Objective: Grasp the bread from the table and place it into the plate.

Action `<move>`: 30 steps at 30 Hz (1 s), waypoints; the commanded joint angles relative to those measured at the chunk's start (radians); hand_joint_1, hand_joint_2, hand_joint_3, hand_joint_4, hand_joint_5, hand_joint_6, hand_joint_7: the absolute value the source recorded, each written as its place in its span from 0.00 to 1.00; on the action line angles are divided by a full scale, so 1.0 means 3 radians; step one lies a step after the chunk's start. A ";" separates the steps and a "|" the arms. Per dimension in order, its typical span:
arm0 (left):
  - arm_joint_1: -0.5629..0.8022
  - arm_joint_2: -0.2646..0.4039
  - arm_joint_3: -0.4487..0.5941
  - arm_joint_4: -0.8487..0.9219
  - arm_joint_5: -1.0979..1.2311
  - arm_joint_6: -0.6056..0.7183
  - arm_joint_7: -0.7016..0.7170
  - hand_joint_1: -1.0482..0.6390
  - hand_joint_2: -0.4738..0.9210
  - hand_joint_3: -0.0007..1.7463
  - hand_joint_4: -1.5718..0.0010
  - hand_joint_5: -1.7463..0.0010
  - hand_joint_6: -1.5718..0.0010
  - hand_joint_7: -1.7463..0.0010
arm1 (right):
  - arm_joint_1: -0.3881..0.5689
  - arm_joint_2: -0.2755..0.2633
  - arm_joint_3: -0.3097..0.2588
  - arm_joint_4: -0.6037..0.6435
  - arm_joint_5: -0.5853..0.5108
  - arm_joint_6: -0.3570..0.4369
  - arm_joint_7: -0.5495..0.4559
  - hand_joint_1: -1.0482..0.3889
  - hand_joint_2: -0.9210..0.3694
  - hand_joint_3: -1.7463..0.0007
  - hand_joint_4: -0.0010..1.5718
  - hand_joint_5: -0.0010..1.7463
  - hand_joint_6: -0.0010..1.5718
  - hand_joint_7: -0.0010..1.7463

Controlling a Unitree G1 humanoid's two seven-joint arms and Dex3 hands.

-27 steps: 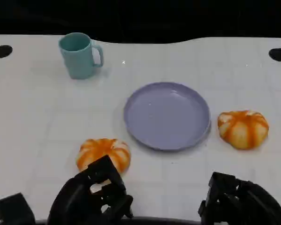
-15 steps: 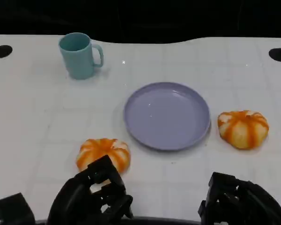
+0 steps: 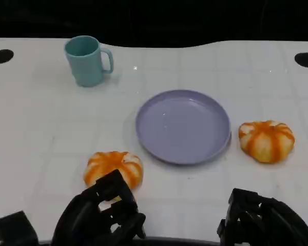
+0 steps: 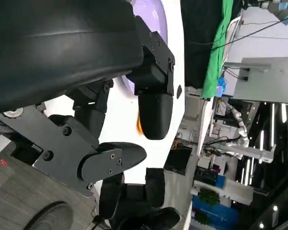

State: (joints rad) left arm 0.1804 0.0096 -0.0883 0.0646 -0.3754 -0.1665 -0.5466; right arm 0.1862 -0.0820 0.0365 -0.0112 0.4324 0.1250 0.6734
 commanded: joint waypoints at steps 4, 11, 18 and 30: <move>0.0009 0.0042 0.0034 -0.0004 0.0016 -0.0023 -0.0026 0.49 0.66 0.51 0.56 0.00 0.68 0.00 | 0.0003 -0.0014 -0.0012 0.0003 0.0028 -0.0013 0.0002 0.25 0.00 0.84 0.55 0.90 0.49 0.76; 0.0017 0.0043 0.0044 -0.0009 0.0008 -0.0045 -0.0036 0.49 0.66 0.51 0.56 0.00 0.68 0.00 | 0.0008 -0.0010 0.0000 -0.0015 0.0023 -0.0001 -0.0009 0.25 0.00 0.85 0.55 0.90 0.49 0.76; 0.0000 0.0018 0.0082 0.0036 -0.0023 -0.0108 -0.0085 0.48 0.71 0.44 0.58 0.00 0.70 0.00 | 0.0006 -0.0008 0.0017 -0.0021 0.0008 -0.0014 -0.0035 0.25 0.00 0.85 0.54 0.90 0.49 0.76; 0.0001 0.0014 0.0131 0.0031 0.0006 -0.0233 -0.0092 0.48 0.77 0.36 0.62 0.00 0.73 0.02 | 0.0013 0.0013 0.0065 -0.0041 -0.0001 -0.0017 -0.0058 0.26 0.00 0.84 0.54 0.90 0.49 0.77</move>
State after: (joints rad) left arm 0.1794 0.0089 -0.0607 0.0727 -0.3781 -0.1943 -0.5633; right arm 0.1862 -0.0762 0.0614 -0.0144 0.4252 0.1229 0.6617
